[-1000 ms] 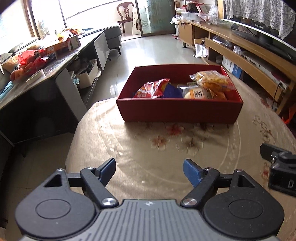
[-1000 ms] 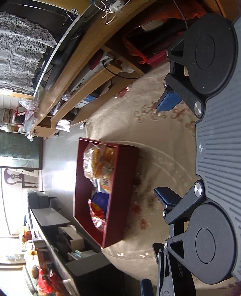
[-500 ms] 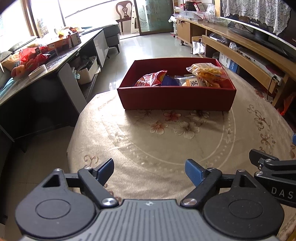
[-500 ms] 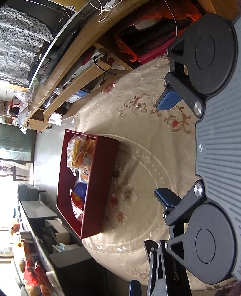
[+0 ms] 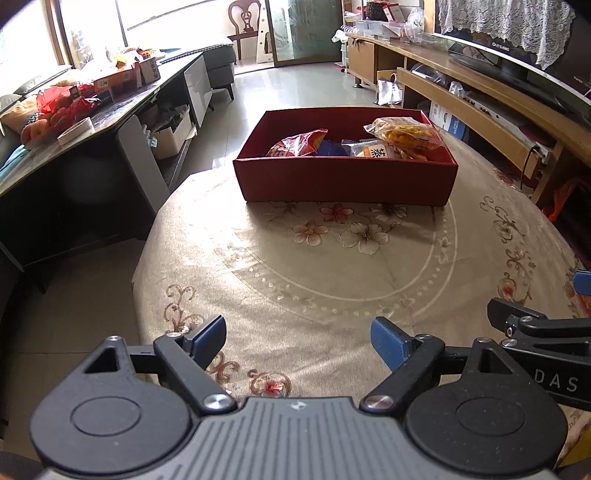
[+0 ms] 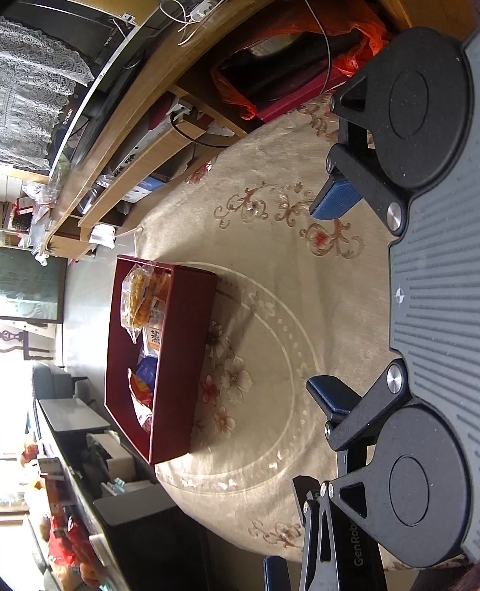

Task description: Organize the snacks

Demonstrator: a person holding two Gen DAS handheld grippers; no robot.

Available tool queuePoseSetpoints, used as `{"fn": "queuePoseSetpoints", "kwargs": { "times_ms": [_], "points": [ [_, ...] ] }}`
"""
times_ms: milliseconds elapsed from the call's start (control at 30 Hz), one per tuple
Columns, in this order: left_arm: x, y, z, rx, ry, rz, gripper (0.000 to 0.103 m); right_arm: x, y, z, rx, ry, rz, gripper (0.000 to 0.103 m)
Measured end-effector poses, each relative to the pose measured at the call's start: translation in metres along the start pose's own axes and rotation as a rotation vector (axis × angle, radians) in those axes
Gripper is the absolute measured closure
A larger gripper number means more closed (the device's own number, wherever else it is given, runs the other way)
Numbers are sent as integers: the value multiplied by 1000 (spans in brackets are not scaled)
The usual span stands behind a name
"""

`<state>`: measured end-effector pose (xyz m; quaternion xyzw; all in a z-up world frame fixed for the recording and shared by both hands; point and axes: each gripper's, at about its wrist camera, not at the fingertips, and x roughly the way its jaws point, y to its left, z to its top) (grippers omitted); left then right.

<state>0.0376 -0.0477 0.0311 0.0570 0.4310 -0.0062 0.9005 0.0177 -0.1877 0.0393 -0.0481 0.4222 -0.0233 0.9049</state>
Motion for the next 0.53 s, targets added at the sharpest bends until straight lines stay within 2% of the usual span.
{"fn": "queuePoseSetpoints", "kwargs": {
  "times_ms": [267,400,533],
  "points": [
    [-12,-4,-5,36,-40,18,21,-8,-2,-6,5,-12,11,9],
    [-12,-1,-6,16,-41,4,21,-9,-2,-6,9,-16,20,9],
    [-14,-2,-7,17,-48,20,20,-9,-2,-6,6,-15,22,9]
  ]
}}
